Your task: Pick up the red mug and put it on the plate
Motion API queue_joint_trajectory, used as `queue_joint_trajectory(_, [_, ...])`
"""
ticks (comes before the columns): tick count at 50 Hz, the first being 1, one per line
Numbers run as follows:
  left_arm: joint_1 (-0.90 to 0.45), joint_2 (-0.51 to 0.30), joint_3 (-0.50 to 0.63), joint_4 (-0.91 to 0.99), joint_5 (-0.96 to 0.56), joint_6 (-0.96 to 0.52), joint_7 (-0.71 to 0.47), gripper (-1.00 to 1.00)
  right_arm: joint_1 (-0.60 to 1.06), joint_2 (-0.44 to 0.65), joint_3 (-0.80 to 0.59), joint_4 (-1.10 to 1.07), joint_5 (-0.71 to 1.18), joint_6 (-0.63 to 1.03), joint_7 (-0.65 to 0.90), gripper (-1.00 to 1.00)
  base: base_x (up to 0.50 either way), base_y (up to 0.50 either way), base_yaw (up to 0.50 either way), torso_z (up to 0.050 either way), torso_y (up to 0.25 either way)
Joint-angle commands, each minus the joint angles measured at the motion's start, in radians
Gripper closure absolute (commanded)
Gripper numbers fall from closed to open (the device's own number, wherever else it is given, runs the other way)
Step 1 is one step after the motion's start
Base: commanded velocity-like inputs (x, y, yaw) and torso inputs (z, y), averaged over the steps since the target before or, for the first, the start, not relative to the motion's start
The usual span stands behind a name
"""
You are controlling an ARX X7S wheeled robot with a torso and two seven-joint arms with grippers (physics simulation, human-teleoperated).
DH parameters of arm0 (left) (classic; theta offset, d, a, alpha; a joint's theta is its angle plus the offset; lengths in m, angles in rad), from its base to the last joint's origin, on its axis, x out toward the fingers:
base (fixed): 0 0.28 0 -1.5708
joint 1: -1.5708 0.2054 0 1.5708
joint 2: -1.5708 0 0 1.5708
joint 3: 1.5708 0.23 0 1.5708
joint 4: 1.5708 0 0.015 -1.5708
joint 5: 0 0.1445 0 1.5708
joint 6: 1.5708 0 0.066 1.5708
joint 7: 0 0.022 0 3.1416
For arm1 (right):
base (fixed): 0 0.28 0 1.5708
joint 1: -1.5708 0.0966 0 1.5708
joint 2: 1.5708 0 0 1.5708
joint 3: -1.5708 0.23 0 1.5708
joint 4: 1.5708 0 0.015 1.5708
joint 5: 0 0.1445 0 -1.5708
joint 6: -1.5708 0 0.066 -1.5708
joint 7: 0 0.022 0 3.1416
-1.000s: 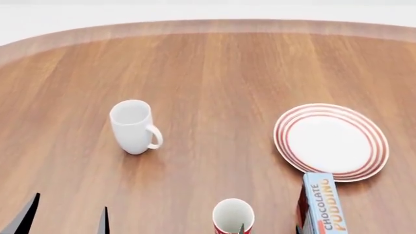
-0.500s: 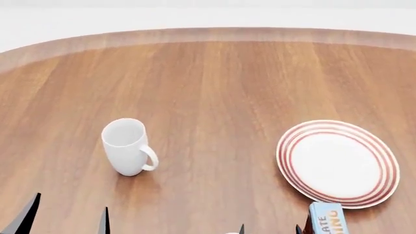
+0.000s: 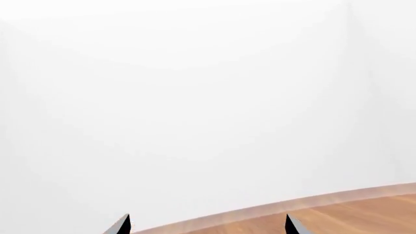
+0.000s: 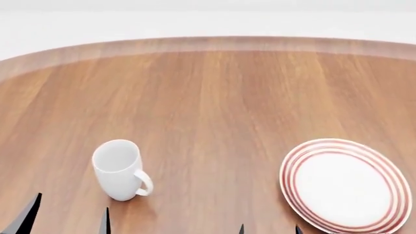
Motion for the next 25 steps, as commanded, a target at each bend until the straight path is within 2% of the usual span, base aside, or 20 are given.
queue_joint_trajectory(1, [-0.001, -0.003, 0.004, 0.000, 0.001, -0.001, -0.003, -1.00, 0.002, 0.002, -0.004, 0.004, 0.003, -0.004, 0.003, -1.00, 0.22, 0.00, 0.00, 0.000, 0.000])
queue_joint_trajectory(25, [-0.002, -0.007, 0.011, 0.003, -0.002, -0.006, -0.010, -1.00, 0.001, 0.010, -0.012, -0.001, 0.016, -0.012, 0.001, -1.00, 0.21, 0.00, 0.00, 0.000, 0.000])
